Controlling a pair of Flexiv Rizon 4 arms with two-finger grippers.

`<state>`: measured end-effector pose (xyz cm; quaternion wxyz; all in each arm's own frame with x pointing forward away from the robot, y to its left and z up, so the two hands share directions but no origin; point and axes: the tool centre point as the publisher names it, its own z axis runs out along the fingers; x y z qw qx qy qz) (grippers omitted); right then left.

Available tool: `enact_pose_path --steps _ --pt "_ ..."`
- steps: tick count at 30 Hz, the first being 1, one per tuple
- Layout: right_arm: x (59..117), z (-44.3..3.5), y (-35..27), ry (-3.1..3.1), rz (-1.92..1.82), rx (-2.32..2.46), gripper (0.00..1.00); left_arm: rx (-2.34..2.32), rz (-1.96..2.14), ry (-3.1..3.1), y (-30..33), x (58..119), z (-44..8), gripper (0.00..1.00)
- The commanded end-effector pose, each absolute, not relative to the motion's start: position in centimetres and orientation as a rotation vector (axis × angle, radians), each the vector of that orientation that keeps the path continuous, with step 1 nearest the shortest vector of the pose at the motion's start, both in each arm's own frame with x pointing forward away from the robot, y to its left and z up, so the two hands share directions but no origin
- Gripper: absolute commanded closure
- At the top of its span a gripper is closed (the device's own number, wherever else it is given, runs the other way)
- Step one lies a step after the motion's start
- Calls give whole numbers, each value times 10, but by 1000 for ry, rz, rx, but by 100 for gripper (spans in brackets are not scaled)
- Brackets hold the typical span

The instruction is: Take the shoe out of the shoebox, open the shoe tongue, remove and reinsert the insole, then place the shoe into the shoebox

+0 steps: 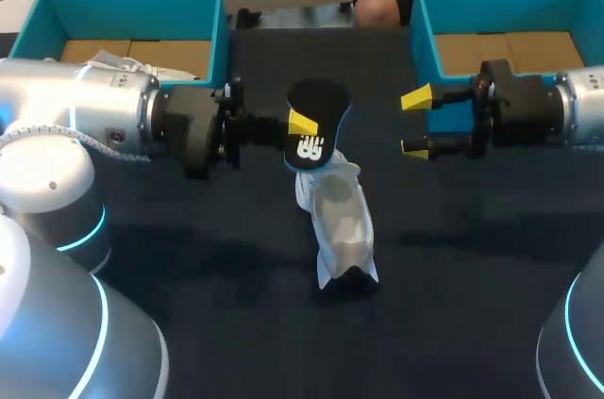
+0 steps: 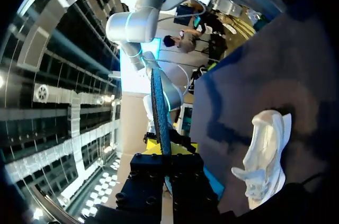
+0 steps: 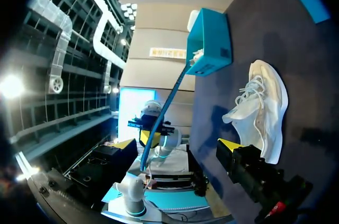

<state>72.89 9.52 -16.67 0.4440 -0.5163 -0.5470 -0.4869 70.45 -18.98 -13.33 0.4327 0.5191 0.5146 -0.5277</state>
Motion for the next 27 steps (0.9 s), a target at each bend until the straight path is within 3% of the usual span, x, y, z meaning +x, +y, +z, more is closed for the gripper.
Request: enact_pose_path --steps 1,27 --pt "728 -167 96 -1356 -1208 -1284 0 1288 -1282 1234 -187 699 -140 100" --pt "734 -166 161 -1313 -1212 -1241 0 1380 -1064 1006 -209 691 -162 100"
